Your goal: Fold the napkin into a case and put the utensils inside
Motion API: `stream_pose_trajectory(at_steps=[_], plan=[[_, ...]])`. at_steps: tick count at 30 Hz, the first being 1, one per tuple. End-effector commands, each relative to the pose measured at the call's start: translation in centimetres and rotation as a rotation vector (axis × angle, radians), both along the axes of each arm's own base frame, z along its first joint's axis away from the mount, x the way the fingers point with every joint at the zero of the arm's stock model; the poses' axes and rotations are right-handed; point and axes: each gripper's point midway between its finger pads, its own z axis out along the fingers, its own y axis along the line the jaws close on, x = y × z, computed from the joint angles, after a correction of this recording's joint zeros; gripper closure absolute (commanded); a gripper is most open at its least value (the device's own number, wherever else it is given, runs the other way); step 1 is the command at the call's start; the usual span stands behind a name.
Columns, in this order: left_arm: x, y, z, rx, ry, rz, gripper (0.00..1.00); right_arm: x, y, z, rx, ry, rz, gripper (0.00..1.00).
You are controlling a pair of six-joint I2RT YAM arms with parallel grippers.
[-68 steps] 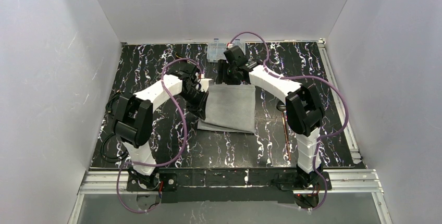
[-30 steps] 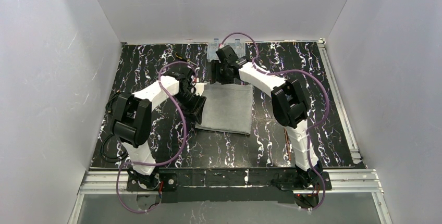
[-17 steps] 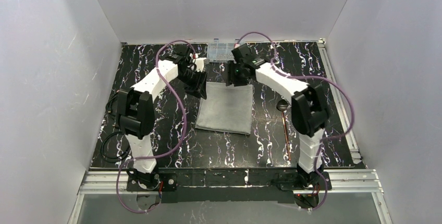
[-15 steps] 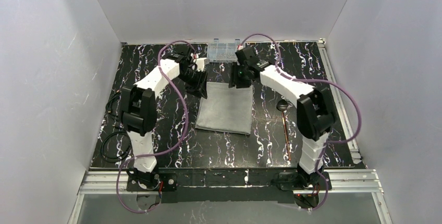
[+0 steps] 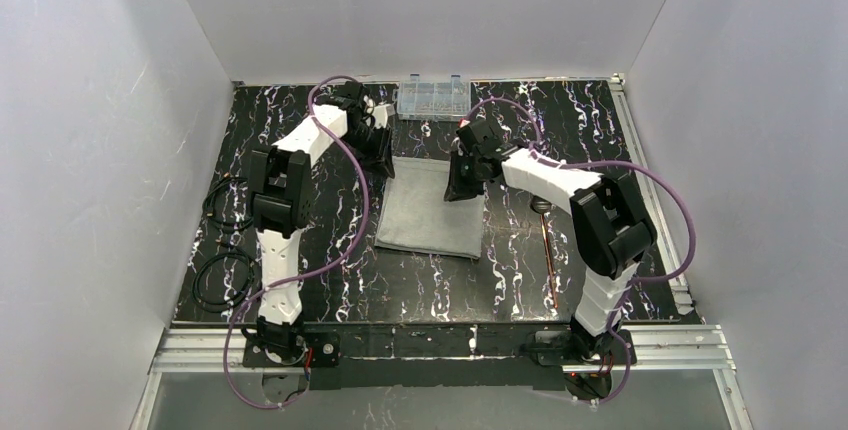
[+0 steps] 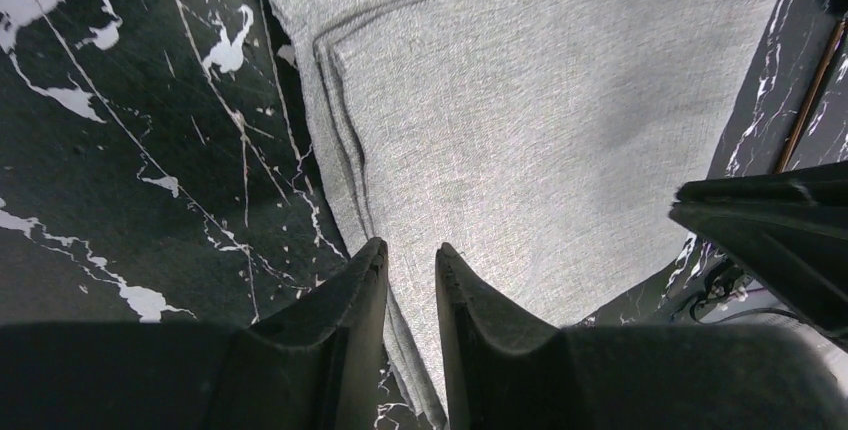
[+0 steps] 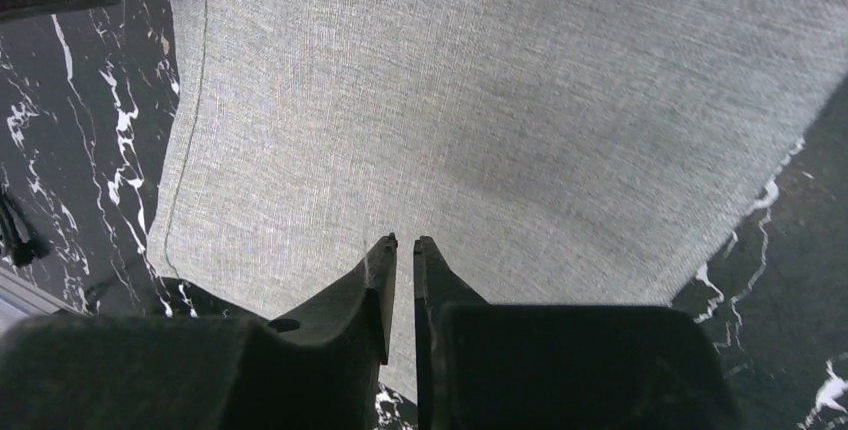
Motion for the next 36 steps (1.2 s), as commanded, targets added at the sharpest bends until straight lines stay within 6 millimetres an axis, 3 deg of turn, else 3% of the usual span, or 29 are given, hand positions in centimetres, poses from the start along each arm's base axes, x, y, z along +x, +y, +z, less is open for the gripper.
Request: stream_pose_trajectory(at_steps=[1,14,25,36], plan=[[1.2,-0.4,1.0,-0.008,-0.044,-0.01,0.77,1.2,1.5,-0.6,0.043,-0.015,0.014,0.8],[2.8,-0.5,-0.8,0.019,-0.041,-0.016,0.66,2.0,2.6,-2.4,0.053,0.002,0.034,0.8],[3.0,-0.7,-1.7,0.017,-0.03,-0.023,0.68,1.8,2.8,-2.7,0.062,0.007,0.052,0.81],[3.1,-1.0,-0.3,-0.01,-0.055,-0.035,0.73,1.7,2.7,-4.8,0.04,0.036,0.06,0.82]])
